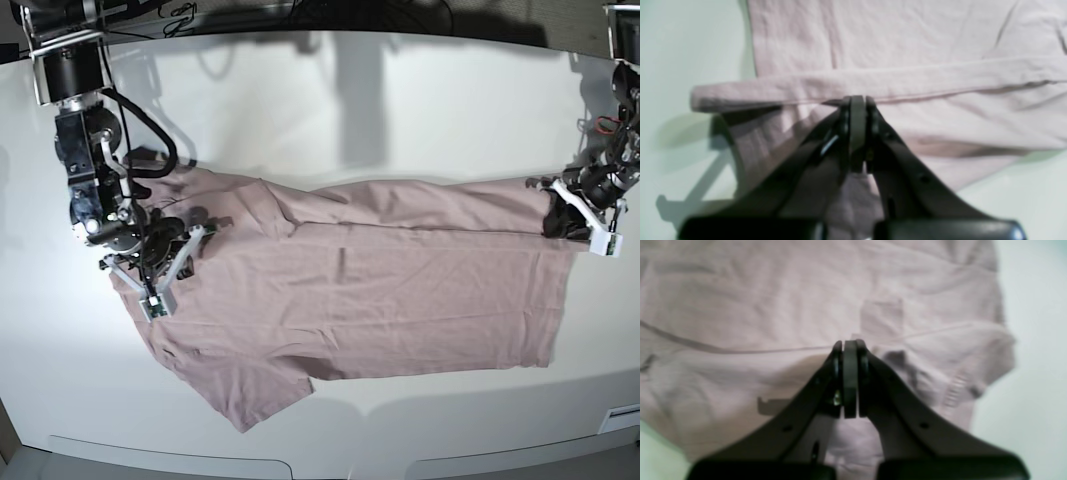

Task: Fold the T-shirt properly
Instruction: 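Lower both grippers, laying the held edge back over the shirt, then drag the shirt toward the robot with both grippers, then release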

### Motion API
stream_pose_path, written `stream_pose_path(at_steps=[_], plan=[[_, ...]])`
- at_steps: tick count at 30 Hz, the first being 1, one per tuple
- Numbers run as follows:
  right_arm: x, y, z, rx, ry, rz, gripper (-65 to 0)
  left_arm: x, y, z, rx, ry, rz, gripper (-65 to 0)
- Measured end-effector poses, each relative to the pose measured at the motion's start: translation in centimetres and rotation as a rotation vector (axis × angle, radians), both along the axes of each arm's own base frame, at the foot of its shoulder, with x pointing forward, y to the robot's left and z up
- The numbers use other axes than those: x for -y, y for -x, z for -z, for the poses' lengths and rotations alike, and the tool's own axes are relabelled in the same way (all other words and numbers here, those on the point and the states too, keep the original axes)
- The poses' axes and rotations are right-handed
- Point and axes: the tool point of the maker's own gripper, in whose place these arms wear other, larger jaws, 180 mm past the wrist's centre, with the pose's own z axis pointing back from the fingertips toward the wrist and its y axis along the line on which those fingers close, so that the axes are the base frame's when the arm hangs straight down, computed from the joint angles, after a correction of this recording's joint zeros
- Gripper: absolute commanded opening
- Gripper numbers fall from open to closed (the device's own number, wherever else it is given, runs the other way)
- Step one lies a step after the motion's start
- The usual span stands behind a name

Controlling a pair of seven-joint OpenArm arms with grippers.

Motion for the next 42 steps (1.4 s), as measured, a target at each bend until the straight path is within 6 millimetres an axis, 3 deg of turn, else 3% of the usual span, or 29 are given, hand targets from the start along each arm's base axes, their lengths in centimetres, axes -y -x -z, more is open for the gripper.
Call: stream_pose_path(at_steps=[2, 7, 12, 20, 35, 42], plan=[[-0.3, 0.6, 0.6, -0.009, -0.010, -0.001, -65.0, -0.1, 0.1, 0.9, -0.016, -0.038, -0.036, -65.0], [-0.1, 4.2, 3.9, -0.071, -0.001, -0.002, -65.0, 0.2, 1.1, 1.6, 0.016, -0.038, -0.059, -65.0], [0.9, 5.2, 4.3, -0.036, 0.007, 0.021, -65.0, 0.0, 2.5, 1.9, 0.041, -0.028, -0.073, -65.0], [2.2, 9.4, 6.2, -0.040, -0.005, 0.034, -65.0, 0.6, 5.7, 3.3, 0.054, -0.074, -0.048, -65.0], [6.1, 16.4, 6.0, -0.056, 0.036, 0.074, -65.0, 0.9, 11.5, 4.2, 0.046, -0.050, -0.041, -65.0], [8.0, 19.6, 5.8, -0.082, 0.059, 0.114, -65.0, 2.3, 16.0, 3.9, 0.006, -0.059, 0.015, -65.0]])
